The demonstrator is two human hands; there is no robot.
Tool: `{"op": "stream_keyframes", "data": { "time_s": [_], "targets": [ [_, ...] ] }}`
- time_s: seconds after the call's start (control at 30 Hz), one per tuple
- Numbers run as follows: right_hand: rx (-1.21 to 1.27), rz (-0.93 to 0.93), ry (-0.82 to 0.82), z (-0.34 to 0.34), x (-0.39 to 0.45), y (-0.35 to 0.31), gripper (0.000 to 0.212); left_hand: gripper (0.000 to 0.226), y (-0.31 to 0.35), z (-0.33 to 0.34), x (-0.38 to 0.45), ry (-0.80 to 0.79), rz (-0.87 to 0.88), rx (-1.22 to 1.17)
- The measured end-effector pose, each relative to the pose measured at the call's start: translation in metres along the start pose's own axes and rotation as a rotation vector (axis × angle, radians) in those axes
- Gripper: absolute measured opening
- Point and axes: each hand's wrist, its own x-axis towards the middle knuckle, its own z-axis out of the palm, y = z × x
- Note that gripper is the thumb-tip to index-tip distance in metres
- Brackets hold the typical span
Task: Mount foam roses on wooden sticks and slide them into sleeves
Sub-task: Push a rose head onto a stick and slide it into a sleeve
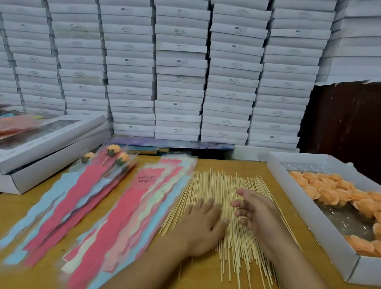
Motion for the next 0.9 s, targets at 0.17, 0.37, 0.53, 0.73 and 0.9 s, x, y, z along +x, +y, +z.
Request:
{"op": "stream_keyframes", "data": {
  "time_s": [0.17, 0.37, 0.53, 0.73, 0.9],
  "targets": [
    [-0.336, -0.112, 0.034, -0.004, -0.016, -0.022, 0.017, 0.067, -0.003, 0.010, -0.001, -0.024, -0.011, 0.065],
    [-1.036, -0.209, -0.188, -0.036, -0.088, -0.035, 0.052, 0.065, -0.004, 0.010, -0.002, -0.008, -0.006, 0.038],
    [-1.704, -0.211, -0.348, -0.055, -0.119, 0.014, 0.115, 0.063, -0.004, 0.009, -0.003, 0.007, -0.003, -0.002],
    [-1.677, 0.075, -0.299, -0.059, -0.096, 0.016, 0.124, 0.063, -0.003, 0.006, -0.007, 0.020, 0.013, -0.024],
    [-1.554, 0.039, -0.305, -0.059, -0.066, 0.023, 0.091, 0.061, -0.003, 0.006, -0.007, 0.063, 0.031, -0.039]
  ]
}}
